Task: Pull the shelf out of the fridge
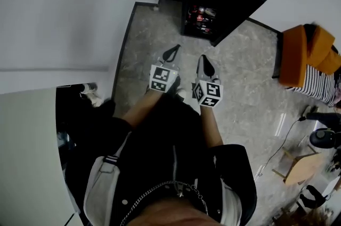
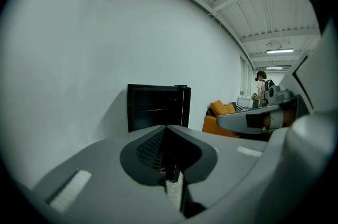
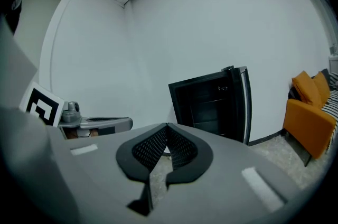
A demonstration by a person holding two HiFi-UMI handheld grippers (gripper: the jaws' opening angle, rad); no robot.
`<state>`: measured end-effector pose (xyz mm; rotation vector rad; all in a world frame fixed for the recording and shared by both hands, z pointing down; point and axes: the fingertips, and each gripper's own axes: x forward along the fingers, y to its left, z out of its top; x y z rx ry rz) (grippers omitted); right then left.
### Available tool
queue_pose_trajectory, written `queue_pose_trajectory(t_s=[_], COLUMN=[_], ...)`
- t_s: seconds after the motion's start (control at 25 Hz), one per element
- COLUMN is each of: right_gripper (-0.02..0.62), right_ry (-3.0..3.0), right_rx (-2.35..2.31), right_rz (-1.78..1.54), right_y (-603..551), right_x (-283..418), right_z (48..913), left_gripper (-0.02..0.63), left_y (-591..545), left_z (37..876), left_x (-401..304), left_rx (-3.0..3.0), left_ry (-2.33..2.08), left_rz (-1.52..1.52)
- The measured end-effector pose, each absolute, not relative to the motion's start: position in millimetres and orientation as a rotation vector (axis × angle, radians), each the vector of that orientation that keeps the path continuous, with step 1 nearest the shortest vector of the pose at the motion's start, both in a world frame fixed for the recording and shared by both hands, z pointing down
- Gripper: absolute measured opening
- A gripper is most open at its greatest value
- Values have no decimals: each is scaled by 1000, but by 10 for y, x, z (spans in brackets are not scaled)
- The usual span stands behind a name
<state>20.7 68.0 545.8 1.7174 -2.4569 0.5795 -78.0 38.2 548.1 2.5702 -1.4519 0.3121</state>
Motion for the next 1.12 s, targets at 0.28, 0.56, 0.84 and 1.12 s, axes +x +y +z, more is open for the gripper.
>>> queue_pose_trajectory(t_s=[0.28,0.56,0.84,1.12], right_gripper=[2,2,2,3], right_ry=[-2420,-2404,-2350,-2271], right_rx=[1750,1782,1868,1995], right_rz=[567,553,562,676], right_y=[114,-600,-1121,-1411], right_x=[331,319,374,478], right_z=[5453,5357,5388,5494], left_gripper=[11,11,11,11], left_y=[-213,-909,-1384,-1593], left_z=[5481,5376,5382,5357], left_x=[-642,-578,-536,-530], left_rx=[2590,2637,2686,2739], left_ry=[-1407,-1354,-1263,-1181], left_rz=[282,274,269,277])
